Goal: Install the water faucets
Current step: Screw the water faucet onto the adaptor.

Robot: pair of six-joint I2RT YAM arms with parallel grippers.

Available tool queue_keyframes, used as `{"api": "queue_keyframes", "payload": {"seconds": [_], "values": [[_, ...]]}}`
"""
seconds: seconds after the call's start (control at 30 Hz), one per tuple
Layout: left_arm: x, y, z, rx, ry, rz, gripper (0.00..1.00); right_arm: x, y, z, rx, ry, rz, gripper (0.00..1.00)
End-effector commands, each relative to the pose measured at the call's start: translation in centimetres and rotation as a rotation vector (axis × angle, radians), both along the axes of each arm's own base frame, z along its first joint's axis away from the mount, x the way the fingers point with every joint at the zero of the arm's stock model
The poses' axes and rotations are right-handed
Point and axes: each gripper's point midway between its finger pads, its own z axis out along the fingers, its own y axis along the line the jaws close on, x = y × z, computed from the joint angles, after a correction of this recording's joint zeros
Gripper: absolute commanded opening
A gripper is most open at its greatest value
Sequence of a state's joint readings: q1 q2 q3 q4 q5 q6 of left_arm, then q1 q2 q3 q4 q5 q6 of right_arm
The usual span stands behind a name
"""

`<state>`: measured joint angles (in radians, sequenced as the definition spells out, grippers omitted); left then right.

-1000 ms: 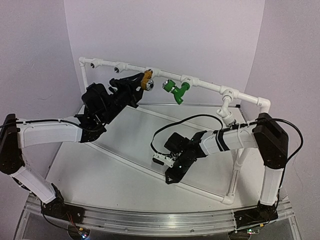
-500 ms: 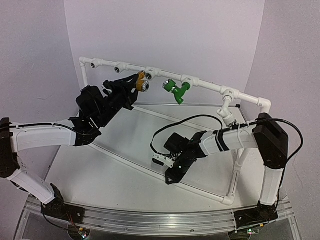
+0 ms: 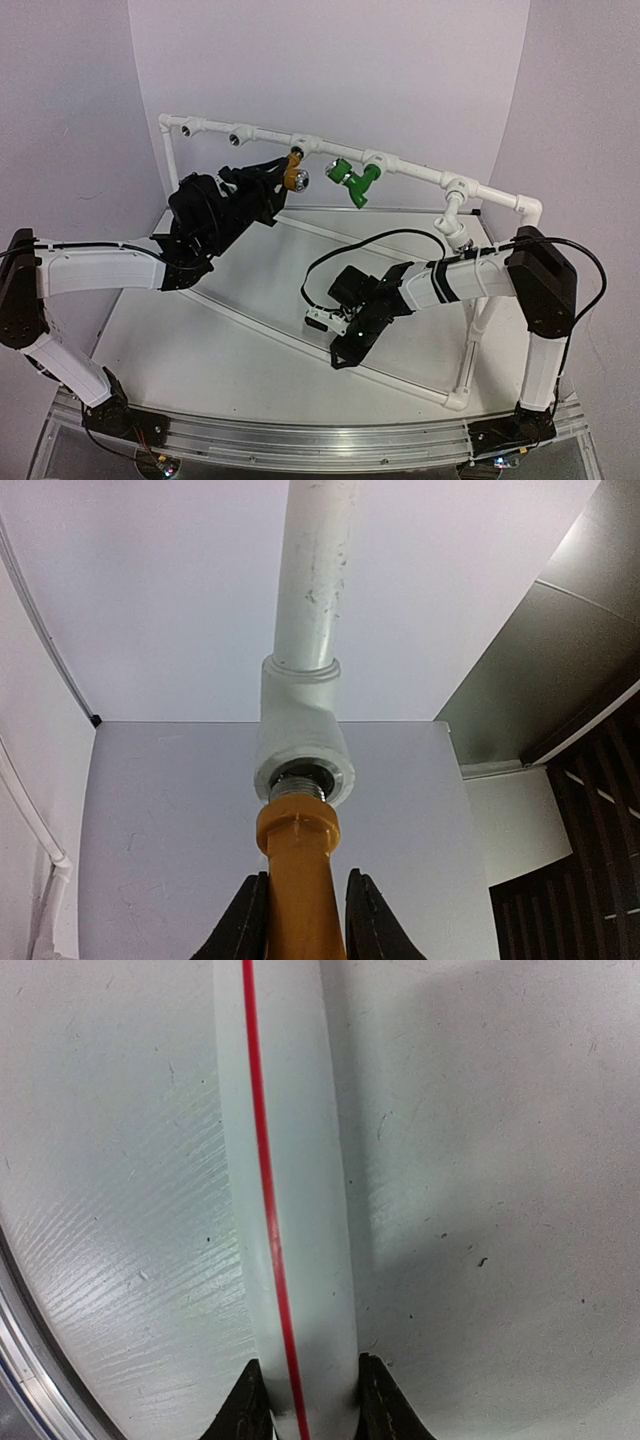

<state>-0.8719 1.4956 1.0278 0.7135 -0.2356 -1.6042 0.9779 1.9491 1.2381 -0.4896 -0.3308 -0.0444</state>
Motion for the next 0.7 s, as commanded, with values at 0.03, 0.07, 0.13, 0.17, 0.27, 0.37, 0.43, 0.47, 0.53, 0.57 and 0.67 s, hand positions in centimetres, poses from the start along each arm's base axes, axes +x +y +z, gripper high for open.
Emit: {"api": "queue_keyframes", "payload": {"seconds": [0.03,0.07,0.13,0.17,0.27,0.37,0.43,0.47,0.53,0.57,0.67], "values": [[-0.81,0.54,4.9,-0.081,-0.091,-0.001,0.0,-0.06,1.85,1.97,0.068,0.03,-0.026,0.0],[-0.78,0.57,4.95,-0.082,-0.092,0.002,0.0,-0.06,1.87,1.97,0.068,0.03,-0.026,0.0],[-0.59,0.35,4.85,-0.081,-0.09,0.0,0.0,-0.04,1.88,1.97,0.068,0.031,-0.026,0.0],[-0.48,0.19,4.73,-0.08,-0.087,-0.004,0.0,-0.06,1.89,1.97,0.068,0.031,-0.026,0.0],[-0.25,-0.37,4.56,-0.081,-0.082,-0.02,0.0,-0.09,1.87,1.94,0.068,0.033,-0.025,0.0],[-0.05,-0.33,4.85,-0.082,-0.088,-0.018,0.0,-0.27,1.87,1.89,0.064,0.03,-0.022,0.0],[0.07,-0.26,5.03,-0.084,-0.091,-0.015,0.0,-0.34,1.87,1.83,0.061,0.028,-0.02,0.0],[0.07,-0.26,5.15,-0.085,-0.094,-0.015,0.0,-0.35,1.87,1.84,0.06,0.028,-0.02,0.0],[0.12,-0.32,5.31,-0.085,-0.098,-0.014,0.0,-0.4,1.86,1.89,0.059,0.026,-0.019,0.0],[0.12,-0.36,5.2,-0.083,-0.096,-0.013,0.0,-0.42,1.87,1.87,0.059,0.014,0.008,0.0],[0.12,-0.01,4.81,-0.077,-0.089,0.0,0.0,-0.5,1.87,1.85,0.059,0.015,0.011,0.0]]}}
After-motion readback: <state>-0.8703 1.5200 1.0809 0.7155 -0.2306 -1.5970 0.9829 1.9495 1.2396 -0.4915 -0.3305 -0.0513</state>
